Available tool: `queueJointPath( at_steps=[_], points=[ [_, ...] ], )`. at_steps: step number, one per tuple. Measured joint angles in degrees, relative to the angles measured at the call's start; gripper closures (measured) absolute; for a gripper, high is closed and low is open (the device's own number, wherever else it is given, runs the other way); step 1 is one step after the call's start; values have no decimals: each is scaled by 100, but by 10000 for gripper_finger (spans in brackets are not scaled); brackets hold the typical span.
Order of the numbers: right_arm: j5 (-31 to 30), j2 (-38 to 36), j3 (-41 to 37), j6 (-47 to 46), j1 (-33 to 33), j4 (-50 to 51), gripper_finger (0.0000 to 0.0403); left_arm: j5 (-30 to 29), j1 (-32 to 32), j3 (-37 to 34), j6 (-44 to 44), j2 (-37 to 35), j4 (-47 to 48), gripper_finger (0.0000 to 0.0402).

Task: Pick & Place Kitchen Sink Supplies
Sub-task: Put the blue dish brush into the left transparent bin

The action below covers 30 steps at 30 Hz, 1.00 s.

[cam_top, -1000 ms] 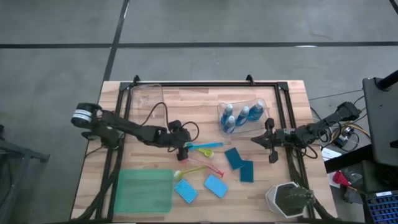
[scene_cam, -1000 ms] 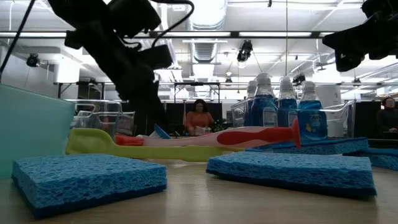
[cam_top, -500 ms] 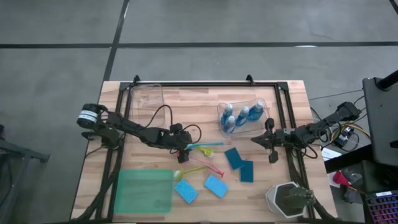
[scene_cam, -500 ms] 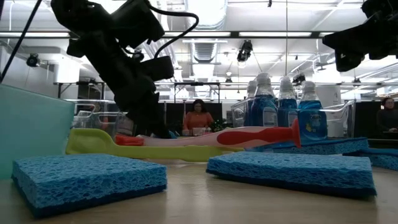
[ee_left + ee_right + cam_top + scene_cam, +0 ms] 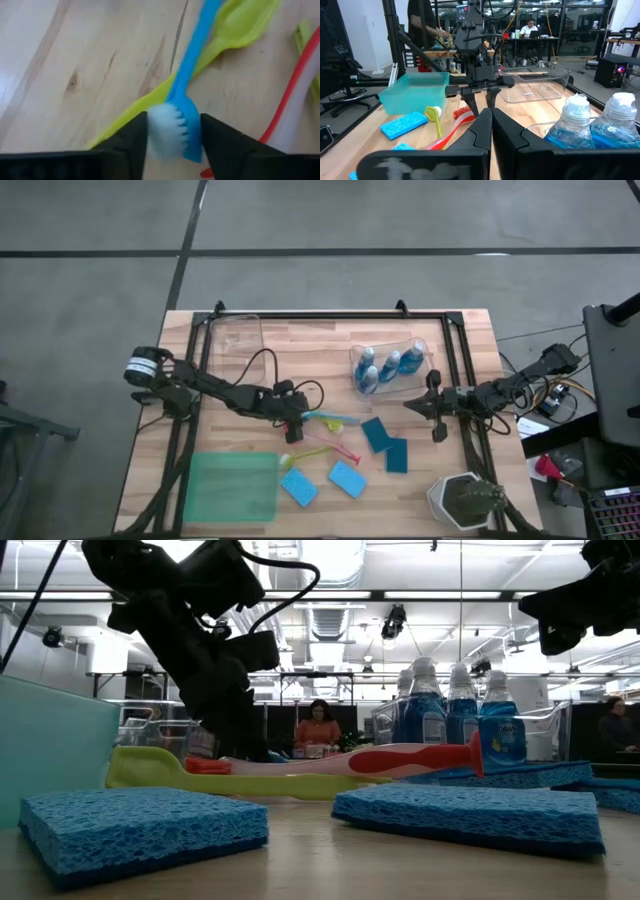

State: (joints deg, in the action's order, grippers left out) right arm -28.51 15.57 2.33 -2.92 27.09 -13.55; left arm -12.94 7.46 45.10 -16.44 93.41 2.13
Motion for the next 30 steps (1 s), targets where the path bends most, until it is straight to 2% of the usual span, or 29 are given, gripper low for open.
queueJointPath(
  at_steps=[7, 10, 17, 21, 25, 30],
  points=[
    [0, 0, 0, 8, 1, -1, 394, -5, 0, 5, 190, -23, -7, 359],
    [0, 0, 0, 7, 0, -1, 394, 4, 2, 5, 297, -84, 40, 387],
    [0, -2, 0, 0, 0, -1, 394, -57, 2, 5, 339, -284, 73, 370],
    [0, -6, 0, 1, 2, 0, 394, -121, 2, 5, 342, -537, 281, 378],
    [1, -6, 0, -1, 2, 1, 394, -326, 2, 5, 386, -950, 638, 387],
    [1, -7, 0, 0, 0, -1, 394, -706, 2, 3, 406, -1670, 1348, 378]
  ],
)
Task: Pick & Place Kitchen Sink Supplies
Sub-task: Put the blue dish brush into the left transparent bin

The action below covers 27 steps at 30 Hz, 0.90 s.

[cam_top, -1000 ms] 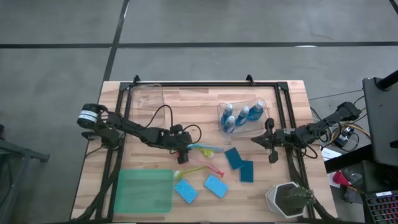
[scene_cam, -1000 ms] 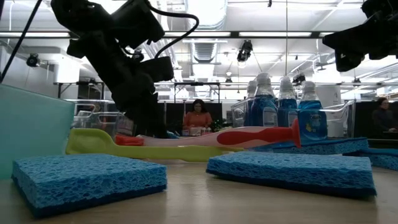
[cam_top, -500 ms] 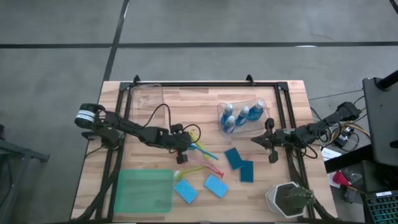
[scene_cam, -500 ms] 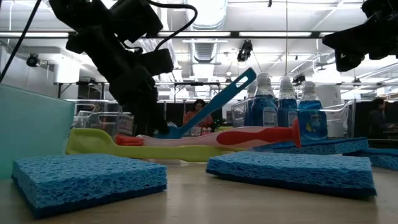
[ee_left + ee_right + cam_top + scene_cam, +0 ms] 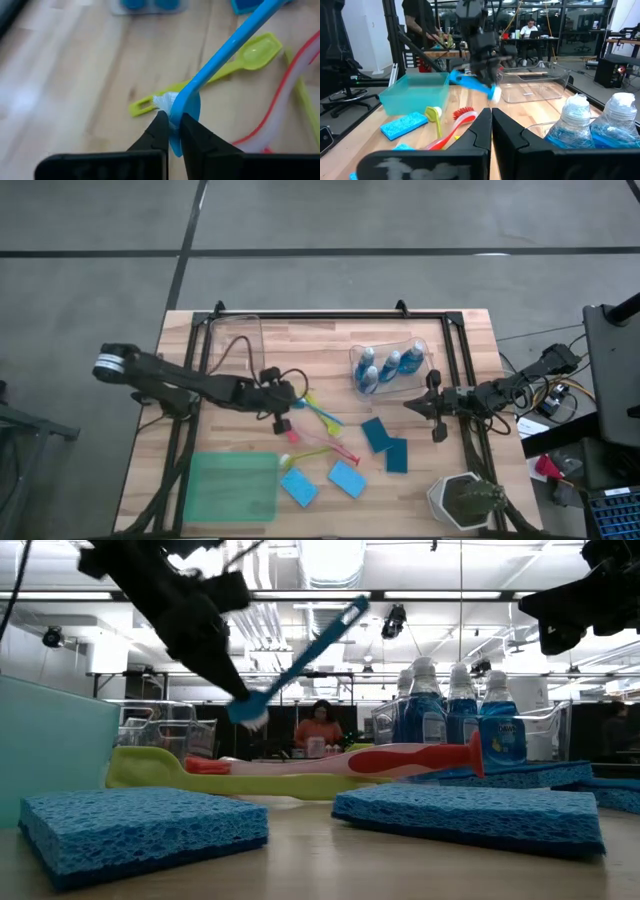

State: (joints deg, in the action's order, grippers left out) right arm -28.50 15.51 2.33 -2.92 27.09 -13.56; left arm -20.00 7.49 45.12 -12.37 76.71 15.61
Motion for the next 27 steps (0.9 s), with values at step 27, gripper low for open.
queueJointPath(
  at_steps=[27],
  points=[
    [1, 7, 0, 9, 2, 2, 394, -3483, -37, -142, -4651, -3171, 4679, 375]
  ],
)
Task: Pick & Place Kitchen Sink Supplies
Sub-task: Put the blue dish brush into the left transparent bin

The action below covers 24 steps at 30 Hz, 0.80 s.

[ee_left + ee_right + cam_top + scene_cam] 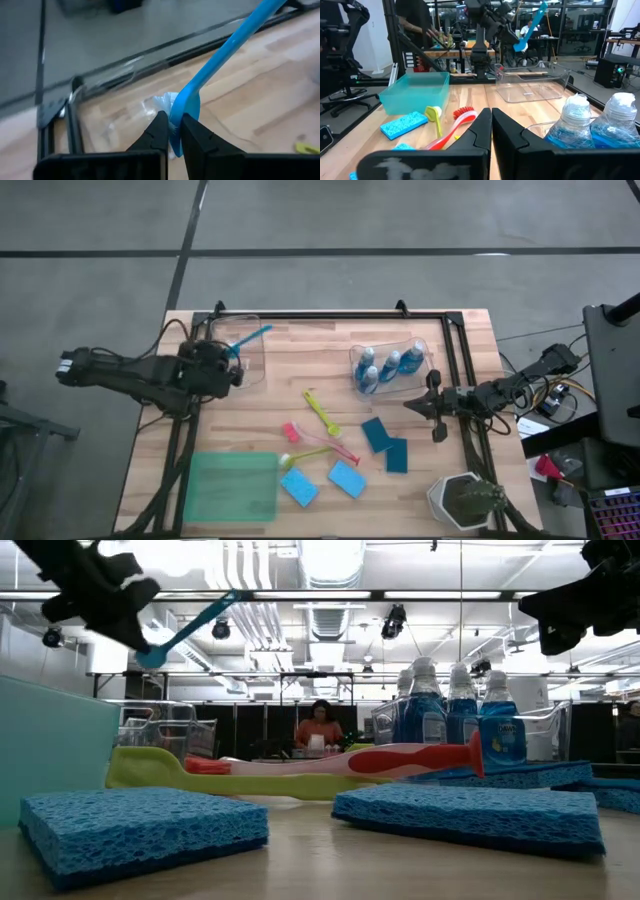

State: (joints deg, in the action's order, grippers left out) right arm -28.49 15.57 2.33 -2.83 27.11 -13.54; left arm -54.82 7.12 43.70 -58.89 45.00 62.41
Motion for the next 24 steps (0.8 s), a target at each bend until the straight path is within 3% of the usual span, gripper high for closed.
queueJointPath(
  at_steps=[10, 24],
  points=[
    [-2, 0, 0, -7, 0, 0, 394, 658, -271, -713, -1173, 6, 188, 376],
    [0, 0, 0, -5, -2, 0, 394, 867, -573, -1137, -1406, 17, 67, 364]
  ],
)
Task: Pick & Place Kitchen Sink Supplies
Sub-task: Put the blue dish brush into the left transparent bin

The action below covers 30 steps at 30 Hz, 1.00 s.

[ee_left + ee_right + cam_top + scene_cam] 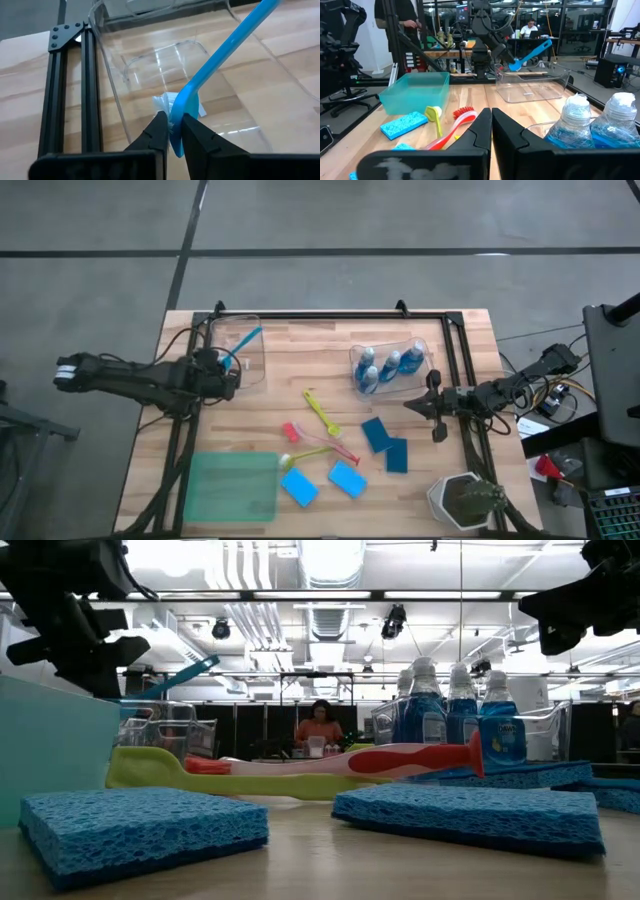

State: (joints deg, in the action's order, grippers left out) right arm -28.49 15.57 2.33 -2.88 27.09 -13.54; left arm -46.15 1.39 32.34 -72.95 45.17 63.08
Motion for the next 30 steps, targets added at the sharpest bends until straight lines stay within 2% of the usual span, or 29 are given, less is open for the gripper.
queueJointPath(
  at_steps=[15, 30],
  points=[
    [0, -2, 0, 0, 0, 0, 394, 53, -4, -470, -134, -2, -643, 362],
    [-2, -2, 0, 5, 1, 0, 394, 221, -4, -474, -153, -3, -776, 362]
  ],
)
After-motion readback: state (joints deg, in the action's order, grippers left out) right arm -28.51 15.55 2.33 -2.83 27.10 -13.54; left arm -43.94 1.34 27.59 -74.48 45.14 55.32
